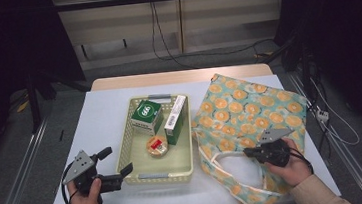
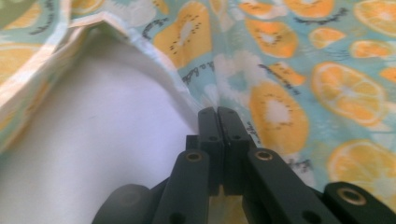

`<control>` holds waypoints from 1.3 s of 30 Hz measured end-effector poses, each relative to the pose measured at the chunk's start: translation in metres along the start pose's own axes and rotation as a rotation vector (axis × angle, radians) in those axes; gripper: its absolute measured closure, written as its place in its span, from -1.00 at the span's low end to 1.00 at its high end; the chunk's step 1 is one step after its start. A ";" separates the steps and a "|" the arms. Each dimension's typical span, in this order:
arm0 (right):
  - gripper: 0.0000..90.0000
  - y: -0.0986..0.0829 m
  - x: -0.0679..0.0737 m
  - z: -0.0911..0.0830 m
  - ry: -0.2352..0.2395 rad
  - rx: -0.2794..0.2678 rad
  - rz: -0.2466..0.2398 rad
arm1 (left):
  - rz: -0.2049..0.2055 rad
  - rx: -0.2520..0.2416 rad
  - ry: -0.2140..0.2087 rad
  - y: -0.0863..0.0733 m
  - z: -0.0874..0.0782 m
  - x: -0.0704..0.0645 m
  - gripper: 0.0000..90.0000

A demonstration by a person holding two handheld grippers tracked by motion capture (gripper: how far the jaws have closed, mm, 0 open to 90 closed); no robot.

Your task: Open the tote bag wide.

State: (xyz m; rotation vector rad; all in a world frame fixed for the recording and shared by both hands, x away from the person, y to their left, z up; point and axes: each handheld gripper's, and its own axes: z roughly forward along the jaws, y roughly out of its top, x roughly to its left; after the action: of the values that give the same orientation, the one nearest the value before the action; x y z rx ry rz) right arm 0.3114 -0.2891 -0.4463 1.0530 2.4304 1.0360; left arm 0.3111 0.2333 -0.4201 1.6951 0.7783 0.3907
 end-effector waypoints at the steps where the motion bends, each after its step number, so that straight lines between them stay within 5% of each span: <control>1: 1.00 0.002 -0.004 0.002 -0.004 0.001 0.009 | -0.003 0.000 0.001 0.000 0.000 0.000 -0.92; 16: 1.00 0.026 -0.051 0.030 -0.130 -0.020 0.106 | -0.002 0.004 -0.002 -0.001 0.001 0.001 -0.92; 19: 1.00 0.026 -0.053 0.031 -0.093 -0.035 0.133 | -0.005 0.002 -0.002 -0.001 0.000 0.002 -0.92; 21: 0.96 0.027 -0.048 0.032 -0.061 -0.027 0.121 | -0.002 0.004 0.000 -0.001 0.000 0.002 -0.92; 28: 0.18 0.032 -0.017 0.016 0.017 -0.072 0.091 | 0.000 -0.004 0.002 0.000 -0.002 0.001 -0.92; 34: 0.09 0.034 0.017 -0.006 0.123 -0.119 0.049 | 0.006 0.002 -0.003 0.001 0.000 0.000 -0.92; 39: 0.02 0.033 0.041 -0.006 0.201 -0.096 0.017 | 0.007 0.003 -0.003 0.001 0.001 -0.002 -0.92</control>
State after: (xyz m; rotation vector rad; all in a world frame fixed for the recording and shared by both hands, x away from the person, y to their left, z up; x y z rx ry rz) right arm 0.2972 -0.2463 -0.4176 0.9825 2.5003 1.3074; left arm 0.3109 0.2309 -0.4188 1.7010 0.7710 0.3916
